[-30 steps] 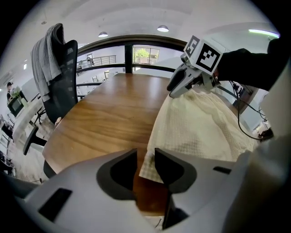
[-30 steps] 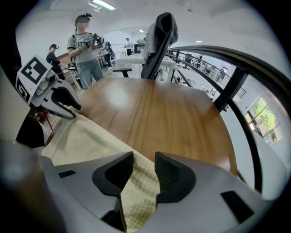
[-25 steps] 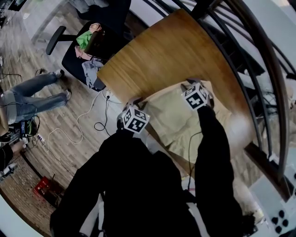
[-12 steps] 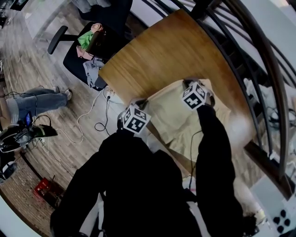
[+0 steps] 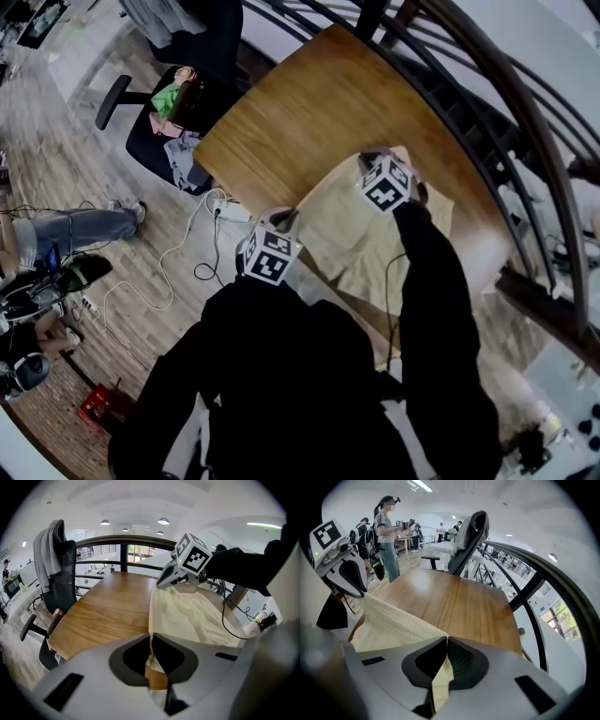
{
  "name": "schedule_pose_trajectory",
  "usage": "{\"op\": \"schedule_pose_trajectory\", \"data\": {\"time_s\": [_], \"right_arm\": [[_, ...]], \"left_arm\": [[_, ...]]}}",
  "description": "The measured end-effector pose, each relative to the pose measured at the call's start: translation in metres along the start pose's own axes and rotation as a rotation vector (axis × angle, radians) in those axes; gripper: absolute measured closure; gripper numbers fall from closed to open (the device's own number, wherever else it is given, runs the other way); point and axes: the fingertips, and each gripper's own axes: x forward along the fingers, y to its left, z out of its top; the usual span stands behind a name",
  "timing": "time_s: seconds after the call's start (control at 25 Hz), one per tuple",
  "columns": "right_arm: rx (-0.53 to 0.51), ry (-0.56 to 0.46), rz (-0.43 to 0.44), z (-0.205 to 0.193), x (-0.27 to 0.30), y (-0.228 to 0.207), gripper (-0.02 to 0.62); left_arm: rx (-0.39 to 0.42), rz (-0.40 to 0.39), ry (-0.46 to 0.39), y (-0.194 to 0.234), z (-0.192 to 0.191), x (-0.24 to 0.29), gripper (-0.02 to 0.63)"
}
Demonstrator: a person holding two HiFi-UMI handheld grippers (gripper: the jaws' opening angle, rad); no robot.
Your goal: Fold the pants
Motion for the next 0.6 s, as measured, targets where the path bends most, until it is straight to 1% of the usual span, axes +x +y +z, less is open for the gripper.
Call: {"op": "schedule_pose_trajectory", "data": {"time_s": [0.2,0.44,0.6], "right_arm": [[0.009,-0.024,-0.024,-0.003,-0.021,-0.006,0.586],[0.031,-0.04,-0.045,-0.017,-0.04,-0.005,0.586],[0.091,-0.056,0.004,-0.024,-0.053,0.001,0.586]], "left_arm": [[0.016,-0.005,-0.03,-0.023,0.011,-0.013,0.581],[0.043,-0.012,-0.051,-0.05,0.018,-0.021,0.58],[0.061,-0.036,-0.037,-0.069,0.017,-0.028,0.58]]}}
